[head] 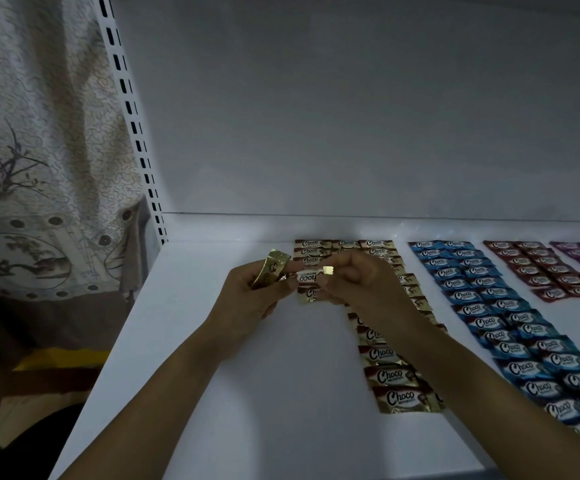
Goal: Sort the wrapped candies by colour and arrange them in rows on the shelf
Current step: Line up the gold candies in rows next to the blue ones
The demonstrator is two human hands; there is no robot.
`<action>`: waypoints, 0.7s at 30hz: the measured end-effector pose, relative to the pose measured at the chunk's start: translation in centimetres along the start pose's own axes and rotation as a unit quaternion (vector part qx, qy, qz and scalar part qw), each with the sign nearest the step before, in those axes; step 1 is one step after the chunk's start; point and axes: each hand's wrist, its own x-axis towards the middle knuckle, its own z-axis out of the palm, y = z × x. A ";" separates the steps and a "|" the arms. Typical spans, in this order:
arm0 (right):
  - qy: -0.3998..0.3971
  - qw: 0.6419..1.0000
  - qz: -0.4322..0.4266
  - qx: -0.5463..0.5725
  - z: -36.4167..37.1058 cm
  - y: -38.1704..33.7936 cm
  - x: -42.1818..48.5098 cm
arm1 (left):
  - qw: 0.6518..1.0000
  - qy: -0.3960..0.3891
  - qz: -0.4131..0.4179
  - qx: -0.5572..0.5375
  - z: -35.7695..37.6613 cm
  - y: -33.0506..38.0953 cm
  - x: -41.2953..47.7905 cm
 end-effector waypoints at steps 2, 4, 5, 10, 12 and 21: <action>0.027 0.999 -0.002 0.019 0.1 0.0 0.1 | 1.000 0.005 -0.001 -0.004 0.2 0.2 -0.2; 0.068 0.997 -0.018 0.014 0.1 0.0 0.5 | 1.000 0.007 -0.004 -0.011 0.3 0.4 -0.3; 0.084 0.996 -0.037 -0.006 0.0 0.0 0.7 | 1.000 0.011 -0.006 -0.012 0.3 0.4 -0.2; -0.023 0.936 -0.218 -0.277 0.5 0.6 0.6 | 0.996 0.091 -0.026 0.008 -0.7 -0.1 0.5; -0.088 0.911 -0.236 -0.328 1.5 1.4 0.1 | 0.995 0.097 -0.026 0.006 -0.7 -0.1 0.6; -0.082 0.814 -0.249 -0.517 1.2 1.5 -3.3 | 0.995 0.086 -0.032 0.023 -0.1 -0.3 0.6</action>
